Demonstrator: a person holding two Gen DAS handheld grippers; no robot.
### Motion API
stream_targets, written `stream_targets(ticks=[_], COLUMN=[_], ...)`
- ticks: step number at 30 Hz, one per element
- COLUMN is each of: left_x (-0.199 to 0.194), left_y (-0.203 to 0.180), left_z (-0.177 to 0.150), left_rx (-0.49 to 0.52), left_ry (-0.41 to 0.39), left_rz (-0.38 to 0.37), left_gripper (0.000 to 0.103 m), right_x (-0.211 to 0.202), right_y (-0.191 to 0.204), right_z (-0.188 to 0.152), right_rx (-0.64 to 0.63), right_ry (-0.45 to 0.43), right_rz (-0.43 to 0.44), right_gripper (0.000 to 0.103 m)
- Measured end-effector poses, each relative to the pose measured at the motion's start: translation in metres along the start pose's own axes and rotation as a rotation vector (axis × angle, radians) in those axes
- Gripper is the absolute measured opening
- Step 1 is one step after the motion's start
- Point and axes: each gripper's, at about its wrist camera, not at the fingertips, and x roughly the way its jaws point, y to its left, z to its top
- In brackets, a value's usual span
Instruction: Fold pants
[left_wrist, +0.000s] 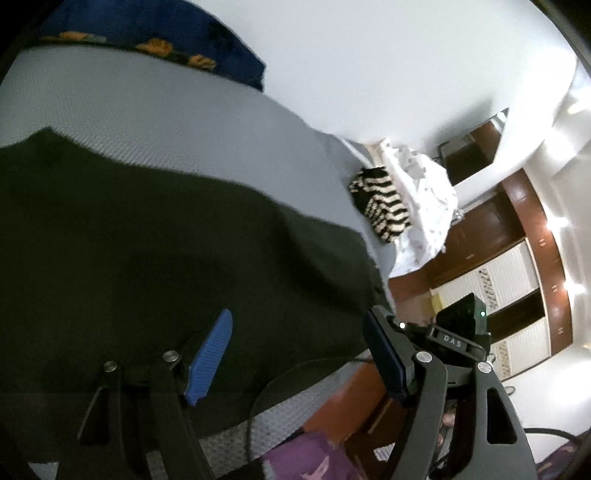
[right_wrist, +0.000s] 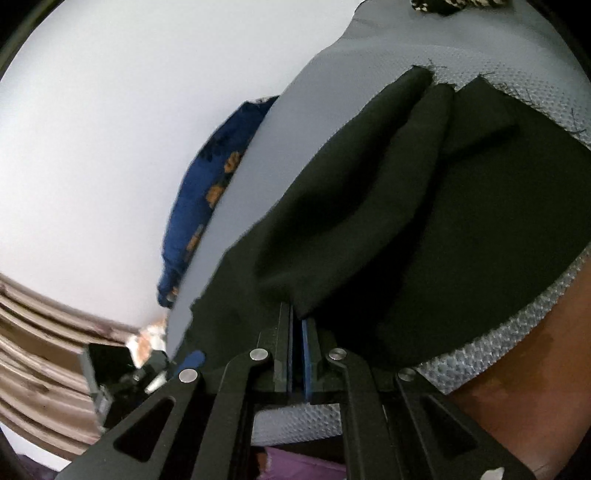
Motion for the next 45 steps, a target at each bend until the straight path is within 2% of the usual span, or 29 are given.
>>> stream_targets(ticks=[3,5,7,8,9,11,13,15,17,18,20,22,25,28,31,34,39,41,43,45], left_x=[-0.001,0.005,0.015,0.024,0.029,0.042,0.052,0.056,0.062,0.064,0.069,0.074,0.076,0.086,0.116,0.164,0.238,0.267,0.293,0.327], left_y=[-0.022,-0.037,-0.045,-0.048,-0.049,-0.05,-0.053,-0.058,-0.066,-0.066,-0.06,-0.048,-0.036,-0.046,-0.064,-0.1,-0.161,-0.177,-0.187,-0.191], left_z=[0.005,0.002,-0.002,-0.006,-0.007,-0.009,-0.006,0.001,0.01,0.017,0.033,0.057,0.079,0.092,0.105,0.114,0.114,0.114,0.112,0.11], left_rx=[0.11,0.208,0.272,0.311,0.328,0.359,0.36,0.365,0.399,0.412,0.398,0.335,0.252,0.309,0.341,0.383,0.52,0.561,0.616,0.656], left_ry=[-0.009,0.0,0.024,0.041,0.05,0.079,0.095,0.09,0.072,0.063,0.037,0.03,0.009,-0.035,-0.003,0.037,0.025,0.028,0.063,0.147], left_rz=[0.014,0.037,0.052,0.058,0.062,0.079,0.087,0.078,0.103,0.119,0.144,0.181,0.174,0.223,0.192,0.085,-0.005,-0.012,-0.002,0.058], left_gripper=[0.074,0.074,0.074,0.074,0.074,0.074,0.074,0.074,0.074,0.074,0.074,0.074,0.074,0.074,0.074,0.074,0.074,0.074,0.074,0.074], right_x=[-0.014,-0.015,-0.006,0.0,0.001,-0.009,-0.029,-0.055,-0.07,-0.074,-0.075,-0.068,-0.056,-0.044,-0.032,-0.035,-0.037,-0.038,-0.039,-0.039], right_y=[0.023,0.021,0.0,-0.019,-0.035,-0.048,-0.057,-0.067,-0.078,-0.082,-0.095,-0.101,-0.115,-0.117,-0.106,-0.101,-0.112,-0.117,-0.121,-0.121], right_z=[-0.004,-0.015,-0.023,-0.027,-0.03,-0.026,-0.013,0.006,0.022,0.029,0.043,0.052,0.066,0.08,0.091,0.099,0.101,0.097,0.094,0.097], right_rx=[-0.113,-0.154,-0.115,-0.053,-0.003,0.047,0.081,0.102,0.11,0.103,0.122,0.14,0.162,0.175,0.121,0.113,0.152,0.18,0.209,0.197], right_ry=[-0.019,0.027,0.113,0.17,0.187,0.15,0.069,-0.047,-0.11,-0.129,-0.14,-0.141,-0.137,-0.152,-0.139,-0.189,-0.222,-0.223,-0.237,-0.232], right_rz=[-0.007,-0.049,-0.097,-0.092,-0.098,-0.095,-0.093,-0.108,-0.117,-0.135,-0.133,-0.109,-0.127,-0.091,-0.066,-0.013,0.054,0.091,0.155,0.155], right_gripper=[0.006,0.006,0.006,0.006,0.006,0.012,0.012,0.017,0.027,0.028,0.029,0.029,0.029,0.028,0.008,0.007,0.007,0.007,0.007,0.007])
